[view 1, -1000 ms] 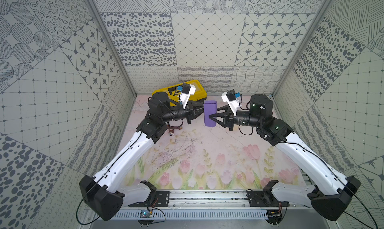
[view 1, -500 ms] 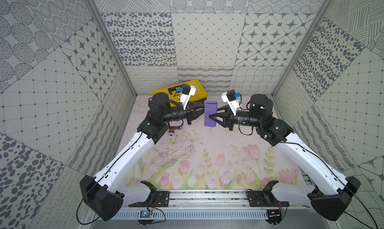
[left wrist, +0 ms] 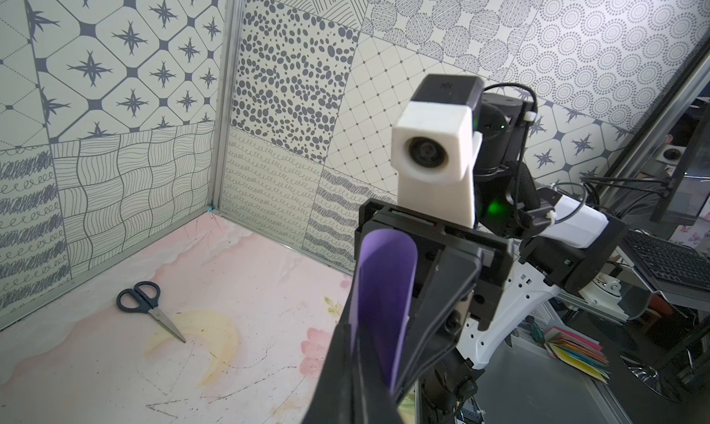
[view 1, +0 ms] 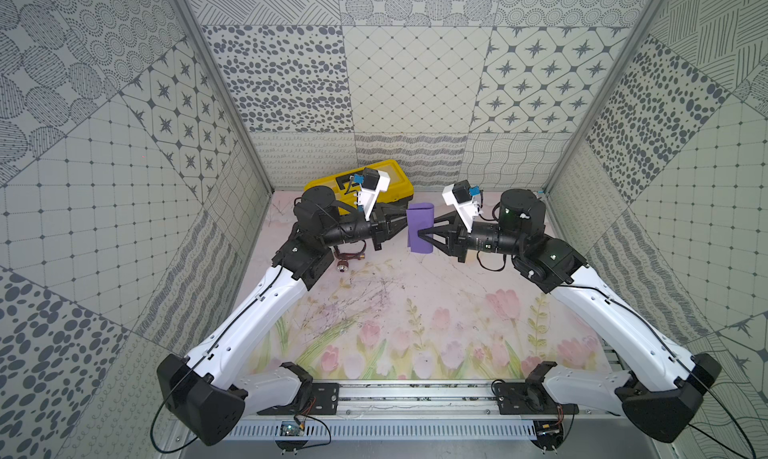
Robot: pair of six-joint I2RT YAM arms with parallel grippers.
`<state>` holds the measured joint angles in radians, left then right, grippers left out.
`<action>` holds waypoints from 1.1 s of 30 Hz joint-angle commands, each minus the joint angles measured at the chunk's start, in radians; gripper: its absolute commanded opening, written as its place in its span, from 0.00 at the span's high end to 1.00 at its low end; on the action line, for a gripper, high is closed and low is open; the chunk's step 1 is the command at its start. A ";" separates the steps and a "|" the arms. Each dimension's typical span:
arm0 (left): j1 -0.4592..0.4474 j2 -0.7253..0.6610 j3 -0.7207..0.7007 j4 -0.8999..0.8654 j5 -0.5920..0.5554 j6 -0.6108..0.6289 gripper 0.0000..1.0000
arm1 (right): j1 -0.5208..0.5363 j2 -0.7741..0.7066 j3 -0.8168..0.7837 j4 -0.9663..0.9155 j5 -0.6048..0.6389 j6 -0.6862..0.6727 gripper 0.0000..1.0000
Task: Fold the square paper along the opposite sides
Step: Fold the paper.
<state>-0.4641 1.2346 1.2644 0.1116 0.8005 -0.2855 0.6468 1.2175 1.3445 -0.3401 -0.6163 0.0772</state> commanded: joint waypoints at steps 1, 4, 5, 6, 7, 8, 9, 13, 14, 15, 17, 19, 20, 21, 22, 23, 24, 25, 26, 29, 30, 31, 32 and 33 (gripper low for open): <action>-0.003 -0.006 -0.003 0.045 0.015 0.008 1.00 | 0.007 -0.004 0.025 0.036 0.007 -0.008 0.70; -0.002 -0.004 -0.008 0.048 0.014 0.008 1.00 | 0.008 -0.006 0.025 0.039 0.007 -0.007 0.70; -0.003 -0.003 -0.010 0.051 0.014 0.006 1.00 | 0.008 -0.007 0.026 0.040 0.007 -0.004 0.70; -0.003 -0.004 -0.011 0.052 0.015 0.006 1.00 | 0.008 -0.007 0.028 0.041 0.006 -0.003 0.70; -0.002 -0.003 -0.012 0.052 0.015 0.005 1.00 | 0.008 -0.009 0.028 0.043 0.005 -0.002 0.70; -0.002 -0.004 -0.013 0.054 0.015 0.005 1.00 | 0.009 -0.009 0.028 0.044 0.003 -0.002 0.70; -0.002 -0.003 -0.014 0.055 0.014 0.005 1.00 | 0.008 -0.010 0.029 0.047 0.003 -0.001 0.70; -0.002 -0.004 -0.017 0.055 0.012 0.005 1.00 | 0.008 -0.009 0.034 0.050 0.000 0.000 0.70; -0.002 -0.003 -0.017 0.055 0.011 0.005 1.00 | 0.008 -0.009 0.035 0.050 -0.002 0.000 0.70; -0.002 -0.004 -0.017 0.057 0.012 0.005 1.00 | 0.008 -0.008 0.034 0.050 -0.002 -0.001 0.70; -0.002 -0.004 -0.016 0.058 0.012 0.005 1.00 | 0.008 -0.006 0.033 0.049 -0.002 -0.002 0.70; -0.002 -0.006 -0.016 0.057 0.010 0.007 1.00 | 0.010 -0.003 0.031 0.050 -0.003 -0.002 0.70; -0.002 -0.005 -0.016 0.057 0.009 0.006 1.00 | 0.011 0.000 0.031 0.048 -0.005 -0.002 0.70; -0.002 -0.005 -0.014 0.056 0.009 0.006 1.00 | 0.010 0.000 0.031 0.048 -0.005 -0.002 0.70; -0.002 -0.006 -0.014 0.056 0.009 0.008 1.00 | 0.010 0.002 0.031 0.047 -0.005 -0.002 0.70; -0.003 -0.005 -0.013 0.057 0.010 0.008 1.00 | 0.011 0.003 0.031 0.047 -0.007 -0.003 0.70; -0.003 -0.005 -0.013 0.056 0.009 0.008 1.00 | 0.010 0.005 0.031 0.047 -0.007 -0.004 0.70; -0.002 -0.005 -0.013 0.056 0.009 0.008 1.00 | 0.010 0.005 0.031 0.048 -0.005 -0.003 0.70; -0.002 -0.005 -0.013 0.056 0.010 0.008 1.00 | 0.010 0.005 0.031 0.047 -0.005 -0.003 0.70; -0.002 -0.002 -0.011 0.057 0.012 0.008 1.00 | 0.011 0.005 0.031 0.048 -0.004 -0.005 0.72; -0.002 -0.003 -0.012 0.056 0.012 0.008 1.00 | 0.010 0.006 0.031 0.048 -0.003 -0.005 0.72; -0.002 -0.002 -0.013 0.056 0.011 0.008 1.00 | 0.010 0.007 0.031 0.047 -0.003 -0.007 0.73; -0.002 -0.001 -0.013 0.057 0.011 0.008 1.00 | 0.010 0.007 0.031 0.048 -0.003 -0.007 0.73; -0.003 -0.001 -0.013 0.058 0.012 0.006 1.00 | 0.010 0.008 0.031 0.047 -0.003 -0.007 0.73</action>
<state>-0.4641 1.2346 1.2495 0.1162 0.8005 -0.2855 0.6514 1.2175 1.3445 -0.3393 -0.6182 0.0772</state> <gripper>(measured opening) 0.060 0.268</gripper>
